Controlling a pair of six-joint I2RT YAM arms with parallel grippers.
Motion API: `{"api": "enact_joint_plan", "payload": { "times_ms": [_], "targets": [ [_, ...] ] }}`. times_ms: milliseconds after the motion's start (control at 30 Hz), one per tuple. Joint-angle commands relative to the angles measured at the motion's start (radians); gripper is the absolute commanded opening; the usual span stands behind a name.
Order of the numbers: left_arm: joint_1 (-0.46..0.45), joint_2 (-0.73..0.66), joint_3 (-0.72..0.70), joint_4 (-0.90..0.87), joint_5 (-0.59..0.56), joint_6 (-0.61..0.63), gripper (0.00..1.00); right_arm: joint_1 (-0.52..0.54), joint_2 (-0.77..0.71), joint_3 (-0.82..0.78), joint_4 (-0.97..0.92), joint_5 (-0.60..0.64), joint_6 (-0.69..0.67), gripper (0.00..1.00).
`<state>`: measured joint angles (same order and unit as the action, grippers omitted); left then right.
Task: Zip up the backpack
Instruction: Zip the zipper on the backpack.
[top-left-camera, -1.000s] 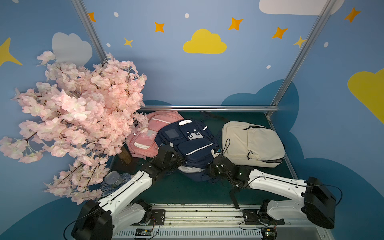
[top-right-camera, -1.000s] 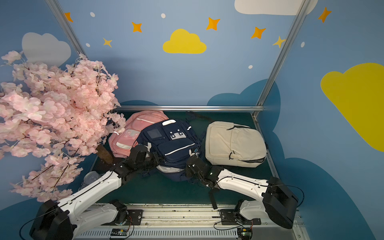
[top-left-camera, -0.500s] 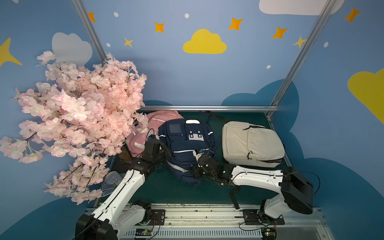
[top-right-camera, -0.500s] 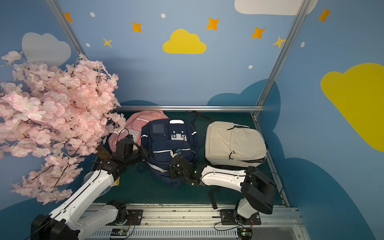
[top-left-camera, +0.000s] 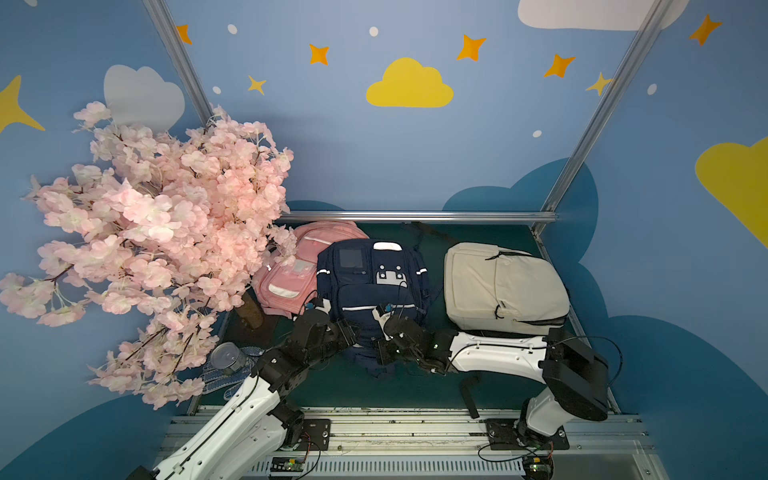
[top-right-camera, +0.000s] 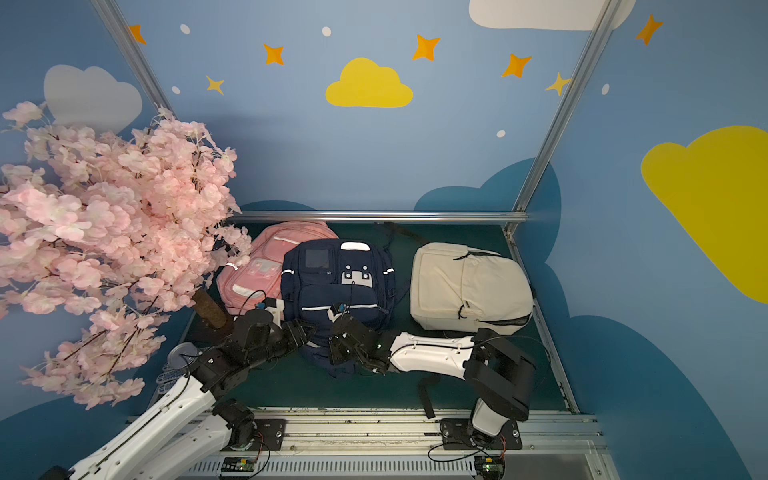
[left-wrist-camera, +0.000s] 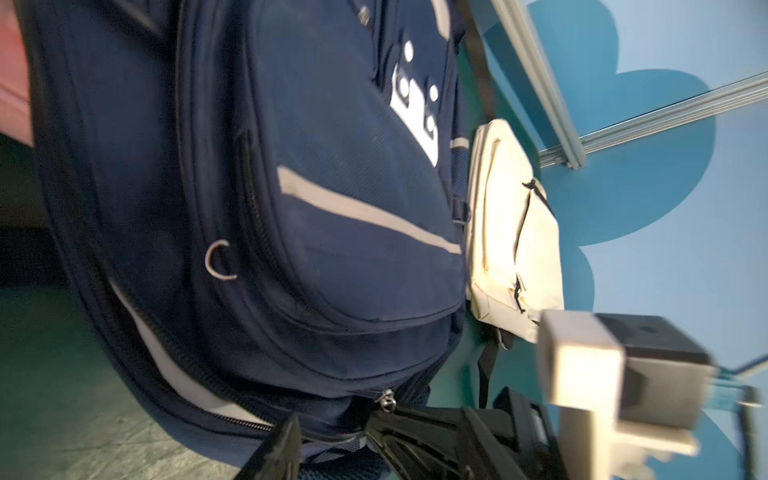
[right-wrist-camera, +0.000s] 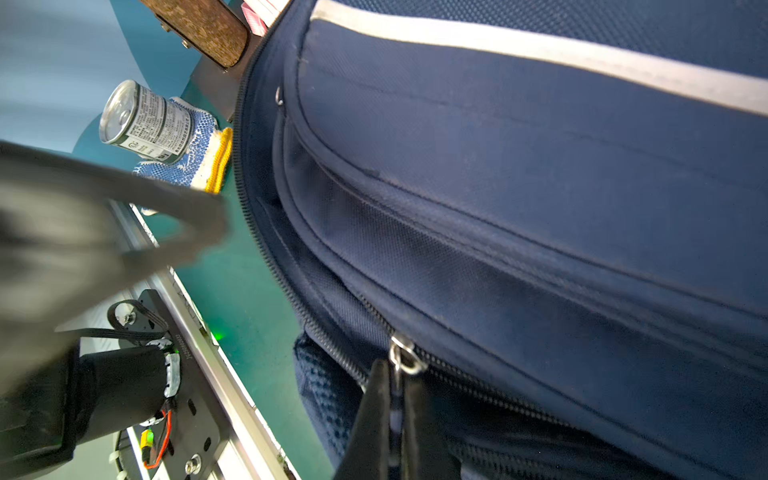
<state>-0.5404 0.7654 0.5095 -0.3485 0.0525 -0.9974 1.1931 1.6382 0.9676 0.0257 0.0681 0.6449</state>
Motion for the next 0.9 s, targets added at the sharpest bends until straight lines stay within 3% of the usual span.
{"api": "enact_joint_plan", "payload": {
  "times_ms": [0,233,333,533,667,867],
  "targets": [
    [-0.018,0.055,-0.022,0.105,0.021,-0.047,0.53,0.027,0.002,0.049,0.055,-0.021,-0.028,0.0],
    [-0.047,0.119,-0.057,0.161,-0.013,-0.078,0.53,0.04,0.004,0.051,0.061,-0.017,-0.039,0.0],
    [-0.047,0.126,-0.069,0.156,-0.044,-0.079,0.48,0.045,0.005,0.05,0.062,-0.025,-0.037,0.0],
    [-0.014,0.132,-0.084,0.133,-0.101,-0.059,0.22,0.046,-0.019,0.034,0.038,-0.011,-0.044,0.0],
    [0.077,0.16,-0.074,0.117,-0.024,-0.029,0.03,0.041,-0.04,0.005,-0.007,0.056,-0.012,0.0],
    [0.135,0.078,-0.048,0.017,-0.037,0.027,0.03,0.019,-0.127,-0.076,-0.126,0.223,0.017,0.0]
  ]
}}
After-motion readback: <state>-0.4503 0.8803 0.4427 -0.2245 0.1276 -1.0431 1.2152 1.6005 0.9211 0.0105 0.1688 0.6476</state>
